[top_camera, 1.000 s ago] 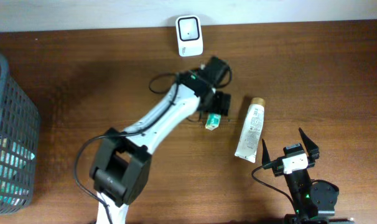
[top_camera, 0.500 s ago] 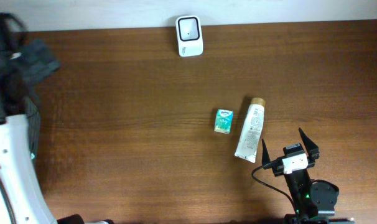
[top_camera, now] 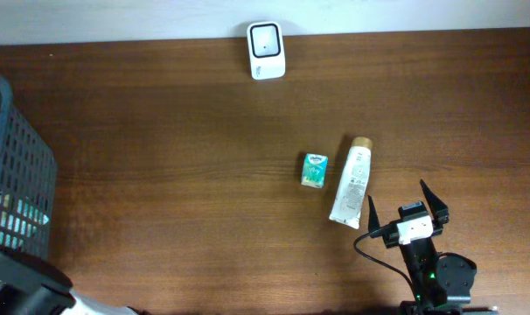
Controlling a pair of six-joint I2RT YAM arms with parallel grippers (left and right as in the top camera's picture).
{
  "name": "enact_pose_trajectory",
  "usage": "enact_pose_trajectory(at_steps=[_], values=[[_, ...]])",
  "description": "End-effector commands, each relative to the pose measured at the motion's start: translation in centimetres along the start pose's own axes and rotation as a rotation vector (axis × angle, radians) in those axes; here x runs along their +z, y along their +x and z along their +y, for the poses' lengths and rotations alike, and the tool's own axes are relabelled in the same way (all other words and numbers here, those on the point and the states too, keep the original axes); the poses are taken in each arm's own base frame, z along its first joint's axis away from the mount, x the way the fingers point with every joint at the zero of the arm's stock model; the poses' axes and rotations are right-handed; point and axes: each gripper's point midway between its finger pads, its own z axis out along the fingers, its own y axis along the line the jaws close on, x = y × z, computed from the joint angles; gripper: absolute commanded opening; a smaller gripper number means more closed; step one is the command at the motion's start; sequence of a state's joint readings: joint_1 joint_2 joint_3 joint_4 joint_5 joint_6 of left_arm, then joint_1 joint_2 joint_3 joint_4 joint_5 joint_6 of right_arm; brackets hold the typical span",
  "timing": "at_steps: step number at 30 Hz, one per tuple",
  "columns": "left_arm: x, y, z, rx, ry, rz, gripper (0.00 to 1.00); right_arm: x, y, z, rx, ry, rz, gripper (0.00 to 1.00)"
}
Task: Scan the item barcode
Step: 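Place the green tissue pack on the table left of the tube, then grasp the light-green wrapped packet in the basket and set it on the table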
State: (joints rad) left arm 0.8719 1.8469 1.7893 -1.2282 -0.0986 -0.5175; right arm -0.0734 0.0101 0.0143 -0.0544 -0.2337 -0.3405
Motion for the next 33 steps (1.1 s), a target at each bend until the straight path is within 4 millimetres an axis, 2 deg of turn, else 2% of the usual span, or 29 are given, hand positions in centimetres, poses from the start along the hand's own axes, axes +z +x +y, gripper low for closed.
enact_pose_trajectory(at_steps=[1,4,8,15,16,18,23,24,26,28,30,33], values=[[5.3,2.5,0.6,0.001,-0.032,0.087,0.99,0.0,0.3,-0.1,0.005,0.007,0.003,0.99],[9.1,4.2,1.1,0.033,-0.036,0.097,0.99,0.0,0.3,-0.1,0.005,0.007,0.003,0.99],[12.5,5.1,1.2,0.077,-0.019,0.072,0.99,0.0,0.3,-0.1,0.005,0.007,0.003,0.99],[15.2,6.2,1.5,0.109,-0.036,0.107,0.99,0.0,0.3,-0.1,0.005,0.007,0.003,0.99],[15.7,6.5,1.7,0.111,-0.044,0.123,0.98,0.0,0.3,-0.1,0.005,0.007,0.003,0.99],[16.1,7.0,1.9,0.113,-0.055,0.144,0.77,0.0,0.3,-0.1,0.005,0.007,0.003,0.99],[16.1,7.1,2.0,0.113,-0.057,0.148,0.27,0.0,0.3,-0.1,0.005,0.007,0.003,0.99],[16.1,7.0,1.9,0.113,-0.057,0.148,0.23,0.0,0.3,-0.1,0.005,0.007,0.003,0.99],[15.6,6.8,1.8,0.113,-0.056,0.15,0.02,0.0,0.3,-0.1,0.005,0.007,0.003,0.99],[14.2,5.9,1.1,0.111,-0.036,0.152,0.0,0.0,0.3,-0.1,0.005,0.007,0.003,0.99],[11.8,4.2,-0.2,0.106,0.007,0.136,0.0,0.0,0.3,-0.1,0.005,0.007,0.003,0.99],[5.4,0.6,-3.3,0.104,0.136,0.07,0.0,0.0,0.3,-0.1,0.005,0.007,0.003,0.99]])
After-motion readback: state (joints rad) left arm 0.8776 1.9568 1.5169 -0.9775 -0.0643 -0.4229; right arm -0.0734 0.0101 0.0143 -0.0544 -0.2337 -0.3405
